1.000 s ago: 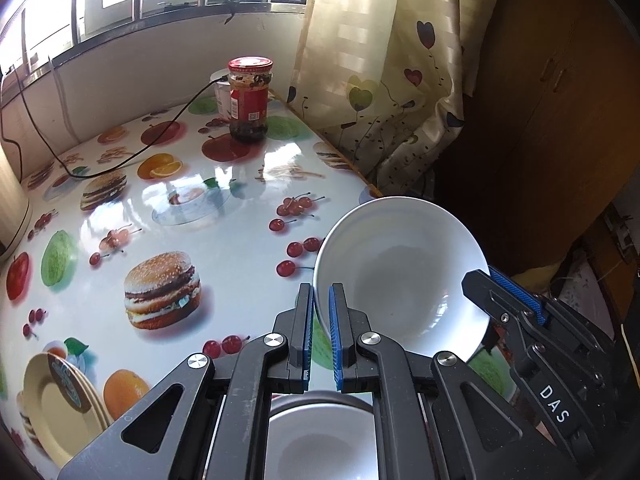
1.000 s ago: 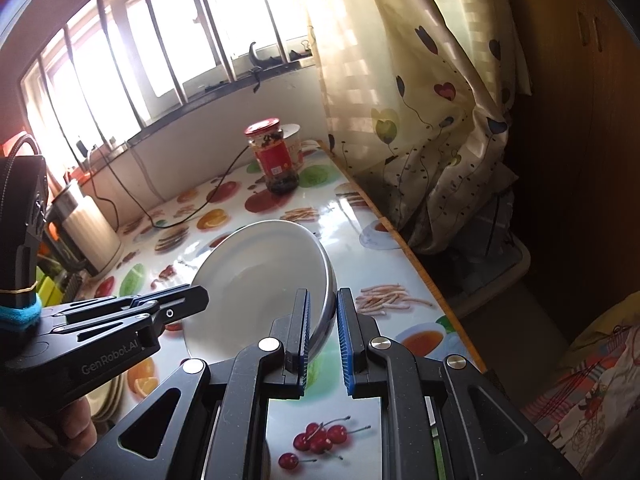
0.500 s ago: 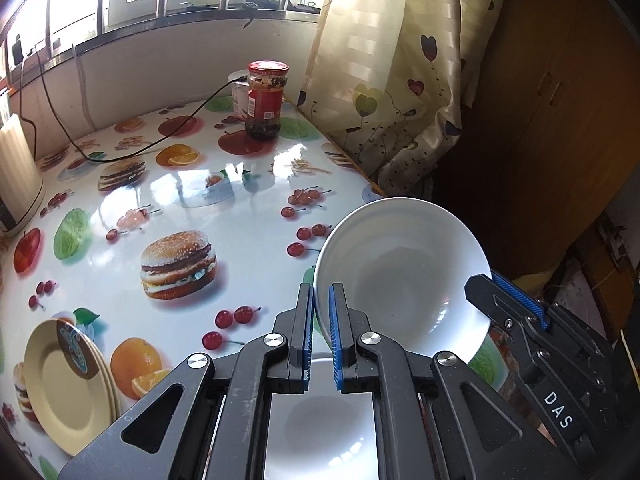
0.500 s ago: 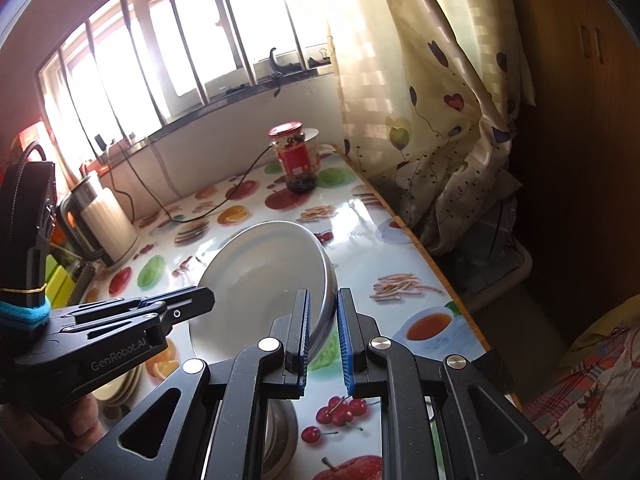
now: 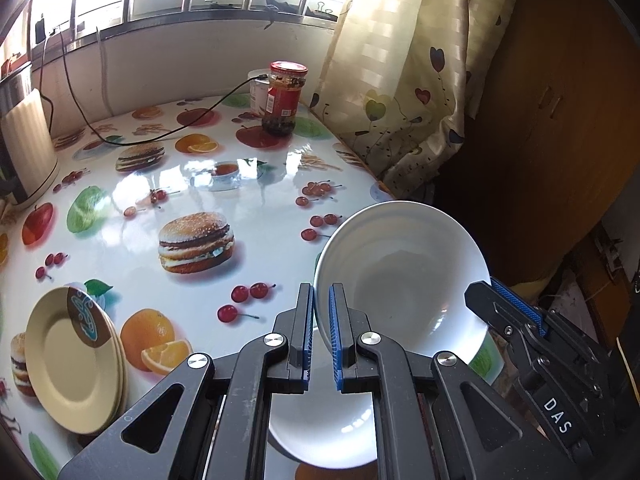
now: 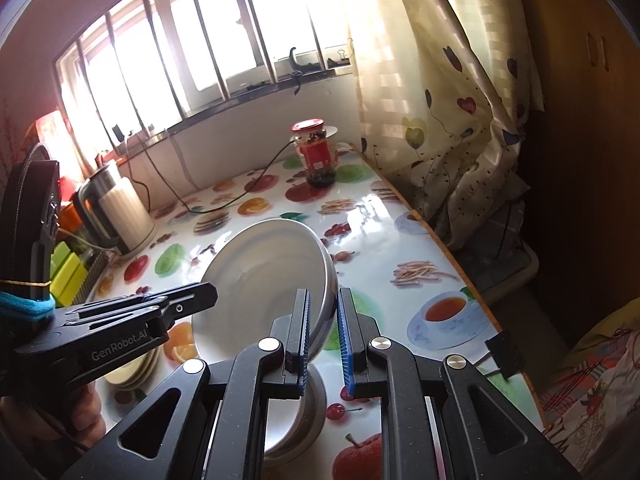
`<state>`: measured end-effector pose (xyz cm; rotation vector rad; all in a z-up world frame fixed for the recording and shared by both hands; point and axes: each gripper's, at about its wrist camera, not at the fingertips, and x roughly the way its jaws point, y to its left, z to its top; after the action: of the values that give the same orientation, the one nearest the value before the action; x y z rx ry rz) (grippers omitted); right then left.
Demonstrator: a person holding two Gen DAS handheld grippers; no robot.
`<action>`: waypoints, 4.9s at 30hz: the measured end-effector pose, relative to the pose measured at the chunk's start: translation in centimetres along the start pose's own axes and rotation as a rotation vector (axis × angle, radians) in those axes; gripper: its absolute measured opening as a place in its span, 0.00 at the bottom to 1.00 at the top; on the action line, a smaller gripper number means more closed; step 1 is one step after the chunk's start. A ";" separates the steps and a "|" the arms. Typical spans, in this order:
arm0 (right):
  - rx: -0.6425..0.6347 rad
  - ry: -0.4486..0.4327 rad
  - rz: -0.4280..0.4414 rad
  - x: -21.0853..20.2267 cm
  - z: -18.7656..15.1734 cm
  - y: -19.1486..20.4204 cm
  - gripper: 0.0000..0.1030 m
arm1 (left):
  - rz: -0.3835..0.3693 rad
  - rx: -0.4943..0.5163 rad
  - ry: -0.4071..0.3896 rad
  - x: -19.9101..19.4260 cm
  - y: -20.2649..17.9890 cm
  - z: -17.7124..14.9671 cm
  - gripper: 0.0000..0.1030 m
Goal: Organize plates and bowls
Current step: 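Carry the striped bowl with both grippers over the steel bowl, then lower the striped bowl into the steel bowl and open both grippers, then close both grippers on the rim of the nested steel bowl stack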
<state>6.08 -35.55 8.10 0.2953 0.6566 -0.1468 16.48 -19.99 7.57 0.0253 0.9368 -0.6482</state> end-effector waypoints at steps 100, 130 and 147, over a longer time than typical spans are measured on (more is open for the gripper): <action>0.082 0.160 0.091 2.5 -4.1 0.4 0.13 | -0.035 -0.177 0.087 0.2 3.9 -5.8 0.08; 0.070 0.155 0.083 2.7 -4.6 0.7 0.23 | -0.023 -0.134 0.041 -0.7 3.9 -6.2 0.12; 0.131 0.062 0.079 0.0 -5.5 -3.0 0.37 | 0.008 -0.208 -0.021 -2.6 7.6 -7.9 0.37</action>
<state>2.20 -36.70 3.34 0.4527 0.6972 -0.1055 13.56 -10.23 2.84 -0.1629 0.9794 -0.5402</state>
